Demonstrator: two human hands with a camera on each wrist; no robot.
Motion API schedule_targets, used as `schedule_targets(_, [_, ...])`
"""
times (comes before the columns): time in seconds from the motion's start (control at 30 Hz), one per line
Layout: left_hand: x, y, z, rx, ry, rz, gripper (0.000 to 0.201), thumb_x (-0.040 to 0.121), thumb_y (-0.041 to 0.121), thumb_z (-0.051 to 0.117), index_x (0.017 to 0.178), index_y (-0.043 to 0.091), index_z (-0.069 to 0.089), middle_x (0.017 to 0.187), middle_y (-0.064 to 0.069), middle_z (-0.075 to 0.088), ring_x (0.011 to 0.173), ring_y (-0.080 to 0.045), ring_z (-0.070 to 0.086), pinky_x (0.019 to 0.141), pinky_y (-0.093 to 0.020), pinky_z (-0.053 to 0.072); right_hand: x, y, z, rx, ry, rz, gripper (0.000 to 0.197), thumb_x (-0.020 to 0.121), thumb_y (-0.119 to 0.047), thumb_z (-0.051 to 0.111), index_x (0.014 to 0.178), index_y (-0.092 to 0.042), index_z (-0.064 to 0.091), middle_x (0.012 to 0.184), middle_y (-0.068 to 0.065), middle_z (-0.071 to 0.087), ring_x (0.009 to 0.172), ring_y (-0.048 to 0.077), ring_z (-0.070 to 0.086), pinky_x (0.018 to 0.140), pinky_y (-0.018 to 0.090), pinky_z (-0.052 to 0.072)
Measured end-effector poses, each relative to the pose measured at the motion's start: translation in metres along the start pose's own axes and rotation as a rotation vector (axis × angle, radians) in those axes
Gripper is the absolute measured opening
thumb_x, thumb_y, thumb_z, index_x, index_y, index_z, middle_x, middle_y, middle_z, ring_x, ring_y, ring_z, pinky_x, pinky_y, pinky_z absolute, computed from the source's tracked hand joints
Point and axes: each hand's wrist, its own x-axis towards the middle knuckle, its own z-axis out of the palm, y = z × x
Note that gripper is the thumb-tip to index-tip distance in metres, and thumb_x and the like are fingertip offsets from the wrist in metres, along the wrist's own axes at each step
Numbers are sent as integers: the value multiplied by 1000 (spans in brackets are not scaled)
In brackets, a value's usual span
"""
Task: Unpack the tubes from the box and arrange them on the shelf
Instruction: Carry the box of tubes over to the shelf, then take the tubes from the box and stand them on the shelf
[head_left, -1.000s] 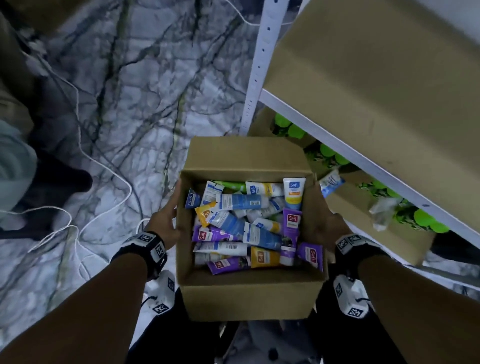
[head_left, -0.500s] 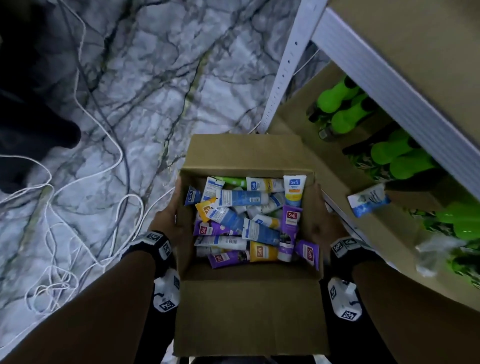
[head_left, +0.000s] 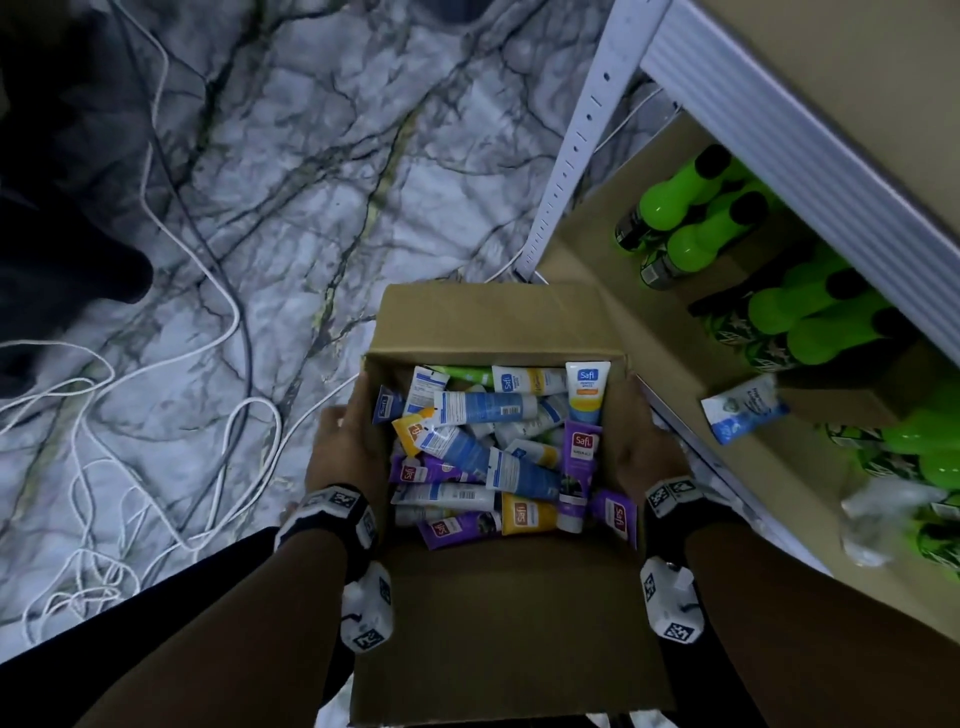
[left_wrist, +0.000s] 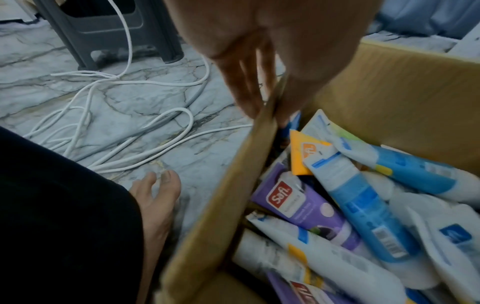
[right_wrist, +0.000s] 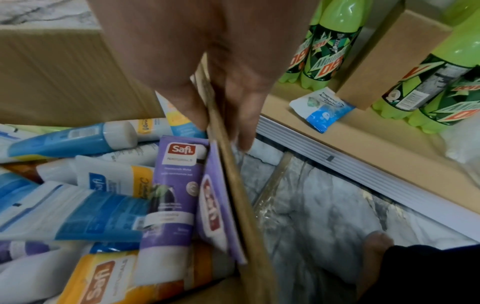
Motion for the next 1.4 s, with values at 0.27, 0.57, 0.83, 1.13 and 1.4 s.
schedule_targets(0.27, [32, 32, 47, 18, -115, 0, 73, 74, -4, 61, 142, 15, 42, 123, -16, 55, 112, -34, 53, 95, -39, 45, 24, -72, 21, -128, 164, -471, 65, 65, -10, 74, 128, -13, 55, 143, 16, 36, 126, 37, 41, 106, 51, 38])
schedule_targets(0.57, [46, 34, 72, 471, -261, -83, 40, 83, 15, 66, 119, 3, 52, 119, -16, 57, 116, -30, 54, 88, -38, 52, 52, -110, 57, -351, 254, -786, 50, 57, -33, 78, 101, -15, 64, 108, 10, 49, 97, 29, 45, 74, 34, 45])
schedule_targets(0.83, [55, 26, 77, 633, -313, 54, 21, 93, 10, 49, 110, 6, 60, 114, -14, 63, 115, -30, 54, 87, -38, 50, 68, -105, 81, -442, -91, -706, 70, 79, -28, 67, 142, -16, 39, 134, 12, 47, 121, 34, 44, 99, 42, 41])
schedule_targets(1.13, [51, 31, 47, 349, -250, 72, 30, 85, 19, 66, 114, 15, 68, 118, -13, 62, 110, -30, 61, 92, -35, 50, 46, -106, 67, -265, -90, -587, 61, 86, -17, 63, 143, -16, 39, 133, 14, 50, 123, 34, 49, 99, 39, 45])
schedule_targets(1.4, [40, 89, -4, -183, -11, 109, 12, 80, 13, 68, 82, 24, 64, 89, -6, 71, 88, -26, 67, 77, -32, 55, 8, -101, -8, 90, 122, -487, 40, 87, -26, 57, 124, -13, 47, 109, 16, 63, 98, 36, 60, 75, 36, 48])
